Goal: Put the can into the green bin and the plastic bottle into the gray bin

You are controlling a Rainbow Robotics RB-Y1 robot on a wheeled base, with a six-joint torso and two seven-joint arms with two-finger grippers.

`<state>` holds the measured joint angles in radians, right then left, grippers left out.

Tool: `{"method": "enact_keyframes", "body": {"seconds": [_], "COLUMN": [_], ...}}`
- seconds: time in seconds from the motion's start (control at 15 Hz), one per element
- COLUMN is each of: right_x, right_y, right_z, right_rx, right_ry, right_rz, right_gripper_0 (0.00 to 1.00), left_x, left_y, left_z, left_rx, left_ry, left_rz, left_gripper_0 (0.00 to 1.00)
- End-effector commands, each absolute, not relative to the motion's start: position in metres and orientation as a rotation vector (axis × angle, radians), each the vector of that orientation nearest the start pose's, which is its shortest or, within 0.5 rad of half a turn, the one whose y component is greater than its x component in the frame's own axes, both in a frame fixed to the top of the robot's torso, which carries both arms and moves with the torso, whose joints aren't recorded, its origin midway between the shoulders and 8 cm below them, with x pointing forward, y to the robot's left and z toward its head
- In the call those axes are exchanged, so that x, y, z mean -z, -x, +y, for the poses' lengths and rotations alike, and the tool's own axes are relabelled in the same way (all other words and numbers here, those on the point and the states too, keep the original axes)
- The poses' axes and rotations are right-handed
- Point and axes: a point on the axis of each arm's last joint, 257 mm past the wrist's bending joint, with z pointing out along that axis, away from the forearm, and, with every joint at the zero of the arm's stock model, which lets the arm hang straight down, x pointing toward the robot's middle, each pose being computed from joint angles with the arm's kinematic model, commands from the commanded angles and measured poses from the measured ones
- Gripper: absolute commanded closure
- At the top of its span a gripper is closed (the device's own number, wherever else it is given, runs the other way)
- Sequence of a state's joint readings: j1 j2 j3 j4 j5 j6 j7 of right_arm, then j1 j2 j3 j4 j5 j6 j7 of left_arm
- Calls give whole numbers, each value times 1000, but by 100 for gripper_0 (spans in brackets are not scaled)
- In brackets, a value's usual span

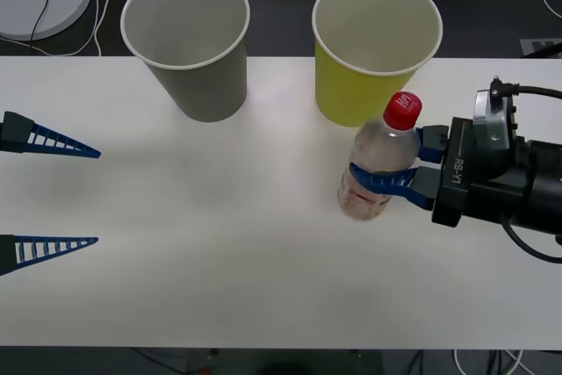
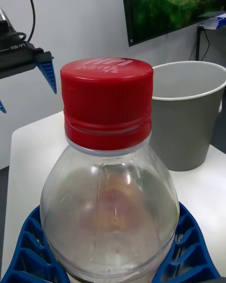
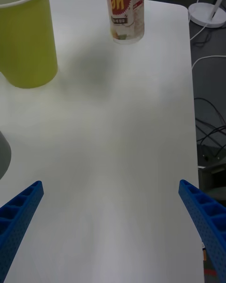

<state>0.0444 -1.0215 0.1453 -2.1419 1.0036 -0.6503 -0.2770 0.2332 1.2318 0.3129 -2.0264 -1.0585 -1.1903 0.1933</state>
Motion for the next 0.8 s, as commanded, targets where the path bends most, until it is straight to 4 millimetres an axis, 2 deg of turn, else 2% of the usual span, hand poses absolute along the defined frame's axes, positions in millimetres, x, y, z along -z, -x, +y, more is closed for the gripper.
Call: {"method": "enact_keyframes", "body": {"seconds": [0.07, 0.33, 0.67, 0.8], "right_x": [66, 43, 17, 7], "right_y": [-366, -367, -339, -333], "right_z": [-123, -127, -92, -80], "right_rx": [-675, -628, -669, -672], "right_ry": [1049, 1026, 1093, 1121], "right_rz": [1445, 1510, 1554, 1586], "right_gripper_0": [100, 100, 100, 100], "left_x": [107, 107, 107, 107], "left_y": [-323, -323, -323, -323], "left_z": [255, 255, 255, 255], "left_rx": [436, 436, 436, 436], "left_ry": [-1562, -1562, -1562, -1562], "left_rz": [1571, 1571, 1571, 1571], "left_gripper_0": [0, 0, 0, 0]}}
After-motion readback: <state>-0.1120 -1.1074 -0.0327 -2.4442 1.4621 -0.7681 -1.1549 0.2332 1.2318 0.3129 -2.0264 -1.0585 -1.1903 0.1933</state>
